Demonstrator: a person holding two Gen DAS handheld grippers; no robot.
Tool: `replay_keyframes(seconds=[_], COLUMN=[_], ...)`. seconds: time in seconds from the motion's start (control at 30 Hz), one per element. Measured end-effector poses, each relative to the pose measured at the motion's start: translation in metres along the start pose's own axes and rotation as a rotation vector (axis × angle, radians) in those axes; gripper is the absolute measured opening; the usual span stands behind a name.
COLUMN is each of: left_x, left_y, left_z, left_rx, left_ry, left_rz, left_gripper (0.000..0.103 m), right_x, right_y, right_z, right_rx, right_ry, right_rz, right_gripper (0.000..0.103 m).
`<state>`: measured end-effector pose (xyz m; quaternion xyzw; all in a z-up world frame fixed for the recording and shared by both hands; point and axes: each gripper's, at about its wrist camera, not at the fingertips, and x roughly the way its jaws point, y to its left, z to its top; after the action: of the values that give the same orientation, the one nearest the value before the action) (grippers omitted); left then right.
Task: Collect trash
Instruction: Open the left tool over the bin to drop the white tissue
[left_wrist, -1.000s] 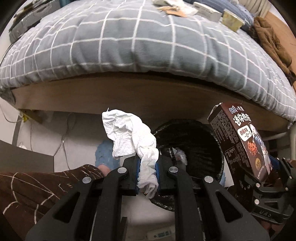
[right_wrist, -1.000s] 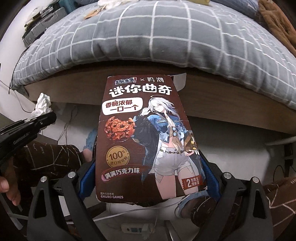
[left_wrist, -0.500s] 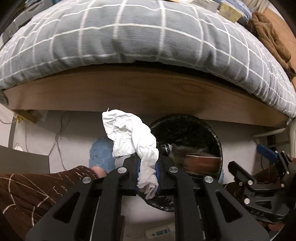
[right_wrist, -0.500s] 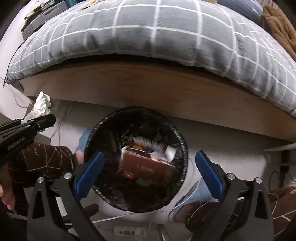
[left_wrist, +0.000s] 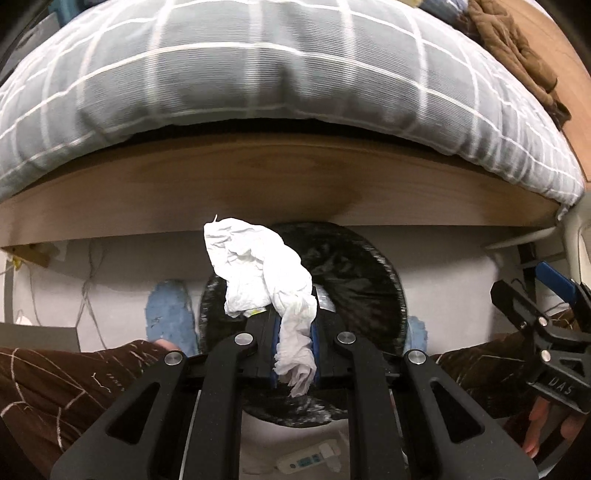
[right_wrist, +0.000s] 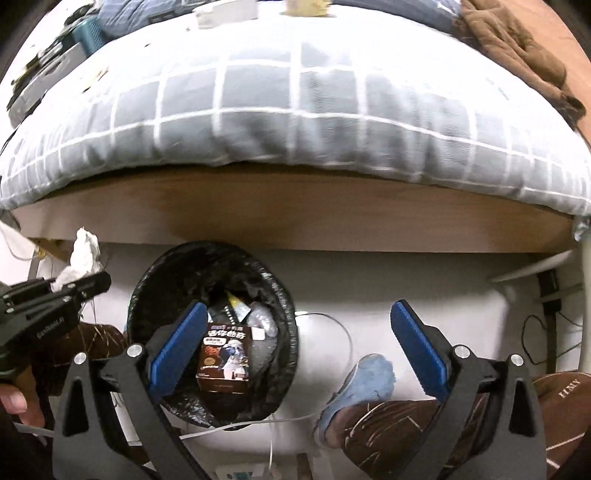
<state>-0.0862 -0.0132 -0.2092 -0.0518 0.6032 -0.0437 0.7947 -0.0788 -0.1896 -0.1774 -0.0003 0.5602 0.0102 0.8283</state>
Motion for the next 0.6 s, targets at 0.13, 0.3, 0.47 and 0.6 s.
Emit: replay_keyframes(seconds=[0.13, 0.3, 0.47, 0.6], left_x=[0.006, 0.014, 0.028, 0.030], left_y=[-0.017, -0.032, -0.038, -0.034], left_z=[0.001, 0.000, -0.001, -0.003], left_rx=[0.021, 0.039, 0.044, 0.043], left_ry=[0.009, 0.014, 0.031, 0.023], left_rz=[-0.019, -0.013, 0.026, 0.049], left_gripper=[0.011, 0.012, 0.028, 0.051], right_x=[-0.001, 0.005, 0.015, 0.015], right_y=[-0.008, -0.010, -0.008, -0.008], right_z=[-0.005, -0.011, -0.016, -0.014], right_rx=[0.013, 0.017, 0.021, 0.019], right_ry=[0.001, 0.011, 0.030, 0.024], right_rz=[-0.007, -0.020, -0.013, -0.004], right_gripper=[0.095, 0.095, 0.095, 0.095])
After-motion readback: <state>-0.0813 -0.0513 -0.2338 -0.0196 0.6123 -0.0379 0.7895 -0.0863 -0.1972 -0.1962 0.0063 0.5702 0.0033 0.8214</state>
